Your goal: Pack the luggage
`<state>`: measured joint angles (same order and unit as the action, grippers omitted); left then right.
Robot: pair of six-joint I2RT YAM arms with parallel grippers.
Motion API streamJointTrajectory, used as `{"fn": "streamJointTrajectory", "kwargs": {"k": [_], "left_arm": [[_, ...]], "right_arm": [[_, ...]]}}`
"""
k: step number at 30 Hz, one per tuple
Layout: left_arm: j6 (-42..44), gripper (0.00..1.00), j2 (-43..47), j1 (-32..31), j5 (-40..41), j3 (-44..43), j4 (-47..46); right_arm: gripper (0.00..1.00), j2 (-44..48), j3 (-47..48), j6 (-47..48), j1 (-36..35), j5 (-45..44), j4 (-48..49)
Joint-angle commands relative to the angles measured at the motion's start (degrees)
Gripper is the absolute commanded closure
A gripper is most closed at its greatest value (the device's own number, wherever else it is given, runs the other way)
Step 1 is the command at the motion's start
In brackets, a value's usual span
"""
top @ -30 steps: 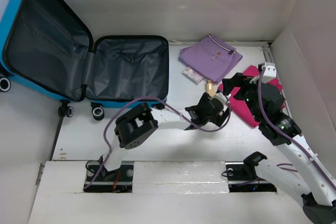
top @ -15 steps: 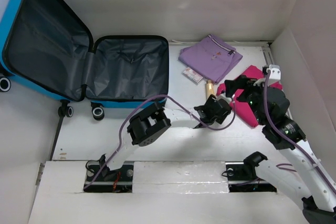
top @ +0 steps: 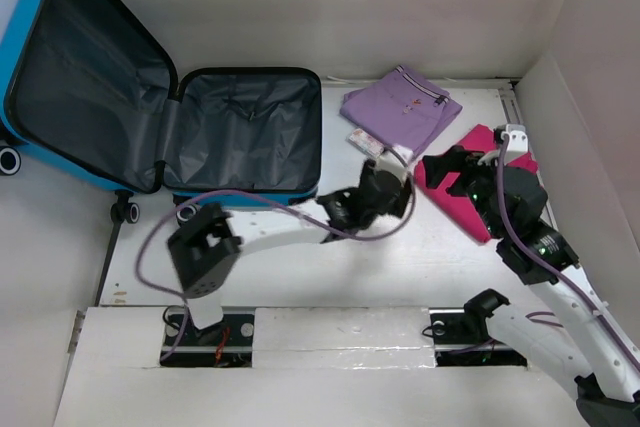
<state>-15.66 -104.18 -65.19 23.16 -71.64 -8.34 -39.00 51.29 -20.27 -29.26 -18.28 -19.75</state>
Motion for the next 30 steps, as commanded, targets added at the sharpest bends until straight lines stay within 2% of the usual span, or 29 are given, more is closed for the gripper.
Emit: {"fn": "streamJointTrajectory", "kwargs": {"k": [1,5,6,10,12,16,21,22,24,27,28,30], "left_arm": [[-2.4,0.64,12.3,6.5,5.6,1.7,-6.6],[-5.2,0.63,14.0,17.4,9.1,1.1,-4.4],[-6.1,0.63,14.0,22.0,9.7,1.1,-4.4],[-11.4,0.63,11.4,33.0,8.1,2.3,-3.7],[-13.9,0.63,10.0,36.0,8.1,2.8,-3.0],[-16.5,0.55,5.5,40.1,12.6,1.9,-0.1],[-20.7,0.51,-0.5,47.2,5.4,0.0,3.3],[-20.7,0.45,-0.5,48.0,4.5,0.7,3.3],[-21.3,0.25,-1.0,48.0,4.5,2.3,1.9],[-21.9,0.14,0.3,48.6,4.5,4.3,1.3],[-22.4,0.07,1.9,48.6,4.5,5.4,0.8],[-23.5,0.03,4.8,48.6,4.5,9.2,-2.2]], "right_arm": [[0.06,0.4,-1.4,0.8,0.3,2.5,3.3],[0.07,-1.2,-4.4,0.8,0.3,5.0,4.5],[0.07,-1.3,-5.2,0.8,0.3,5.7,5.2],[0.1,-5.4,-9.3,-0.5,0.3,6.2,8.9],[0.1,-8.8,-11.5,-1.8,0.3,6.2,10.9],[0.16,-16.6,-13.2,-4.3,0.3,2.6,18.0],[0.18,-32.9,-7.5,-5.5,1.7,-1.1,19.0],[0.19,-35.6,-5.4,-6.1,1.7,-1.9,19.0],[0.21,-42.6,-3.7,-6.1,2.5,-1.9,20.9],[0.29,-49.7,-1.0,-5.5,3.9,-1.9,24.1],[0.3,-51.2,0.0,-5.0,4.6,-1.9,24.1],[0.3,-54.8,3.5,-3.7,4.6,-3.2,24.1]]}}
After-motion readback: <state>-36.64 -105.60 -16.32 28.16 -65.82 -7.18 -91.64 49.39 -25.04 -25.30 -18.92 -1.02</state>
